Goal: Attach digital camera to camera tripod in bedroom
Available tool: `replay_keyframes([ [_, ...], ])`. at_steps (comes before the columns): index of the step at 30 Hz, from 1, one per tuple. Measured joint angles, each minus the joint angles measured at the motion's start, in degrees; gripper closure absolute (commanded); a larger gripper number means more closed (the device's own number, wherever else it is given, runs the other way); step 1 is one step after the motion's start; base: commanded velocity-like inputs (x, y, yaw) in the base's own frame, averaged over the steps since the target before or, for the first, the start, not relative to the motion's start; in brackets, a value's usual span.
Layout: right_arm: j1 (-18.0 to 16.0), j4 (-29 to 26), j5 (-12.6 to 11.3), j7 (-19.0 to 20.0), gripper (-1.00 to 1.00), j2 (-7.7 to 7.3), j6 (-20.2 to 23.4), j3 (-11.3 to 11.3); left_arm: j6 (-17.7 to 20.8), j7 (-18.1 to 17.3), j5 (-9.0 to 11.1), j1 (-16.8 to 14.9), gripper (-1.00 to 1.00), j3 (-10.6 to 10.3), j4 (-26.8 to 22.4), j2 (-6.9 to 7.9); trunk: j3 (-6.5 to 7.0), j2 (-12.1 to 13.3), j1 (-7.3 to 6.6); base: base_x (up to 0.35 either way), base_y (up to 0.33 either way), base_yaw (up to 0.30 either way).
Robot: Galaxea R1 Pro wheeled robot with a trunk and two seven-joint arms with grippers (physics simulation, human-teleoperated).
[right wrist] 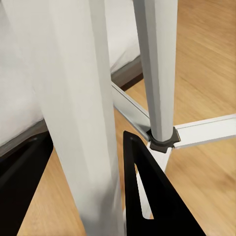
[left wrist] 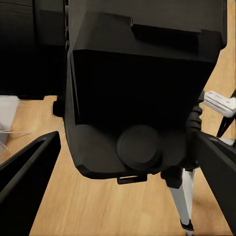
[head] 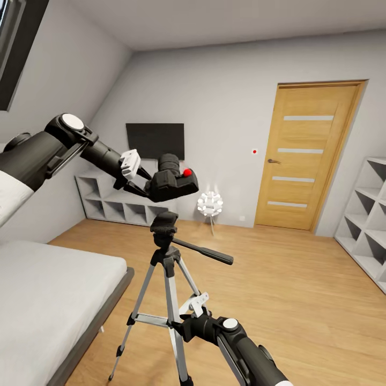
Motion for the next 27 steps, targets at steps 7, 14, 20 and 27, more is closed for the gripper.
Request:
replay_keyframes([
  [7,0.0,0.0,0.0,0.0,1.0,-0.02,0.0,0.0,-4.1,0.0,3.4,-2.8,1.0,-7.6,4.3,-0.58,0.0,0.0,0.0,0.0,0.0,0.0],
  [14,0.0,0.0,-0.1,0.0,1.0,-0.02,0.0,0.0,-5.7,-0.1,4.9,-3.5,1.0,-10.9,7.8,-1.08,0.0,0.0,0.0,0.0,0.0,0.0],
  [20,0.0,0.0,0.0,0.0,1.0,-0.02,0.0,0.0,-8.3,-0.1,5.6,-4.8,1.0,-16.5,9.6,-1.47,0.0,0.0,0.0,0.0,0.0,0.0],
  [27,0.0,0.0,0.1,0.0,1.0,-0.02,0.0,0.0,-9.3,-0.1,5.5,-5.7,1.0,-19.5,12.7,-3.05,0.0,0.0,0.0,0.0,0.0,0.0],
])
